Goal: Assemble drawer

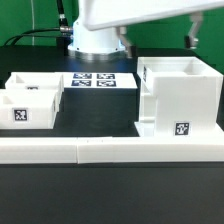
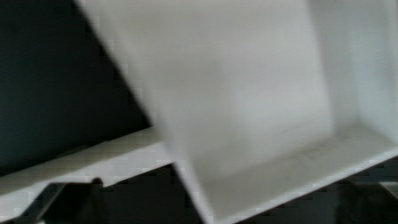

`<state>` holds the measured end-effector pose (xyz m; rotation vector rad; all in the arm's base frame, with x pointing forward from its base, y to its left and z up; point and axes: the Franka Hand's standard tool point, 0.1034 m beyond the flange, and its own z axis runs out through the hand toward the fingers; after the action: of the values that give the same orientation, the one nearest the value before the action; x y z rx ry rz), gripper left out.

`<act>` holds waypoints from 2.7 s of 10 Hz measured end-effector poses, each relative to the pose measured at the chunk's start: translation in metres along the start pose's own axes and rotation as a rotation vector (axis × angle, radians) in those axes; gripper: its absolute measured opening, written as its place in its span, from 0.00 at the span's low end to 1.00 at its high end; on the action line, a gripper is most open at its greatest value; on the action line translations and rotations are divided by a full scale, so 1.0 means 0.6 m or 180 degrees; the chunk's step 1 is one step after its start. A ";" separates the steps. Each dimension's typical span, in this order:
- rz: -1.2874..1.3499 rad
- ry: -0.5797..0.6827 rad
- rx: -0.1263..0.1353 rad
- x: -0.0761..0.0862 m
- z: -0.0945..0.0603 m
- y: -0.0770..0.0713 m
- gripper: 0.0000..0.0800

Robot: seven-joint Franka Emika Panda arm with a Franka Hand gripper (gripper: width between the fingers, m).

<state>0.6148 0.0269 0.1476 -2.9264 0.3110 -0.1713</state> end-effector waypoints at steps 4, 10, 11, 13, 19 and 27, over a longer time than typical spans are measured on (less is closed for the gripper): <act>-0.0120 0.0055 -0.0129 -0.037 0.022 0.122 0.81; -0.0230 -0.0051 -0.0264 -0.047 0.035 0.127 0.81; -0.0244 -0.0078 -0.0360 -0.062 0.043 0.140 0.81; -0.0362 -0.0031 -0.0503 -0.094 0.065 0.176 0.81; -0.0679 -0.0075 -0.0564 -0.107 0.093 0.229 0.81; -0.0699 -0.0306 -0.0496 -0.133 0.133 0.284 0.81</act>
Offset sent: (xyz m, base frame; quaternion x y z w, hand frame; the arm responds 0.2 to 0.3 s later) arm -0.0481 -0.0519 -0.0352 0.0442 0.0223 -0.0148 0.9987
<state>0.5144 -0.1048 0.0278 -3.1059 -0.0135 -0.0384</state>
